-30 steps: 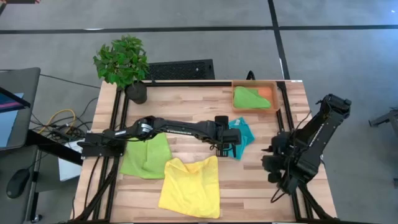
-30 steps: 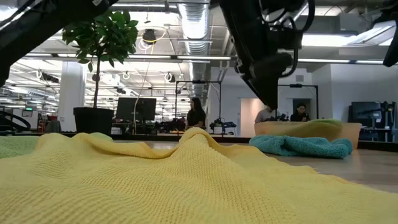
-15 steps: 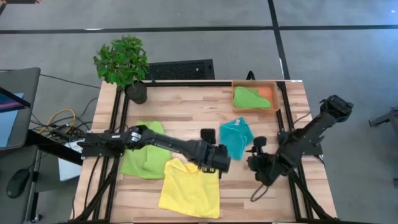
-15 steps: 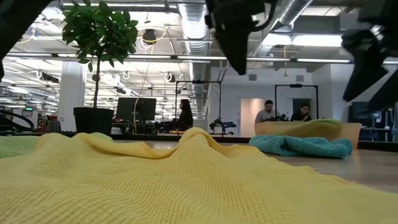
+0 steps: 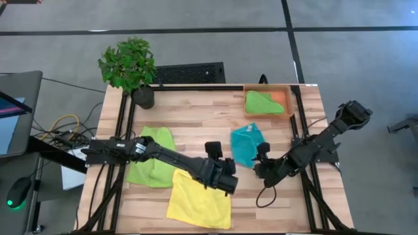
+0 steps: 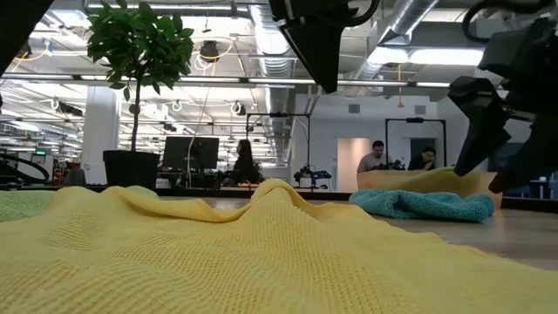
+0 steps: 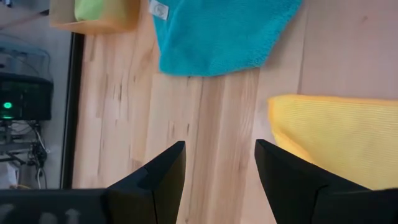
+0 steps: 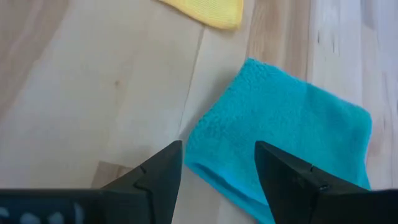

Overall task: Fold microfiber towels
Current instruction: Fold the blue microfiber towel

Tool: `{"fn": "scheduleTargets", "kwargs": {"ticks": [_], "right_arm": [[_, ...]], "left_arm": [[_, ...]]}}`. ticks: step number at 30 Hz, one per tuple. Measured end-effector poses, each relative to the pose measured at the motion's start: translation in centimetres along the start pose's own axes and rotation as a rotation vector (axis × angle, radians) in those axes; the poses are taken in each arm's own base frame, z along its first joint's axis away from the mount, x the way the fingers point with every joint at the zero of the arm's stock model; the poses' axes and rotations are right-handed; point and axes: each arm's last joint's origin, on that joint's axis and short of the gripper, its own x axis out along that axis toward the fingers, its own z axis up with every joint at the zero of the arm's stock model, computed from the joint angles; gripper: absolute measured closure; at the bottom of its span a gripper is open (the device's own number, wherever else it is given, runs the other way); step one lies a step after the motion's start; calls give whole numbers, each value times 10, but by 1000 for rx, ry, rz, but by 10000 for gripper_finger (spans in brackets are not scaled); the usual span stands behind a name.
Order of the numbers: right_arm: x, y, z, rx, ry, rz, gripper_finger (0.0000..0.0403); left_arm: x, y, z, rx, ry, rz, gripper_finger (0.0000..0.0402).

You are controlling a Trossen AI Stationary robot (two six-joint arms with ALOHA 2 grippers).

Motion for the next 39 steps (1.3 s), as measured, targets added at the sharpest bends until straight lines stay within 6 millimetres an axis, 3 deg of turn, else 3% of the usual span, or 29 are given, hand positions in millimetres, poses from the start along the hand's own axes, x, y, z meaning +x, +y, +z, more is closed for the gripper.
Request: {"fn": "scheduleTargets", "kwargs": {"ticks": [12,22,33,39], "right_arm": [[10,-2,-11,40,-9,44,178],[15,-10,-7,96,-32,35,178],[43,8,-6,23,15,-8,178],[40,5,-1,56,3,-12,183]], "left_arm": [[0,0,0,-2,0,2,214],[0,0,0,-4,-3,1,214],[0,0,0,-1,-2,1,214],[0,-1,0,2,-1,0,214]]}}
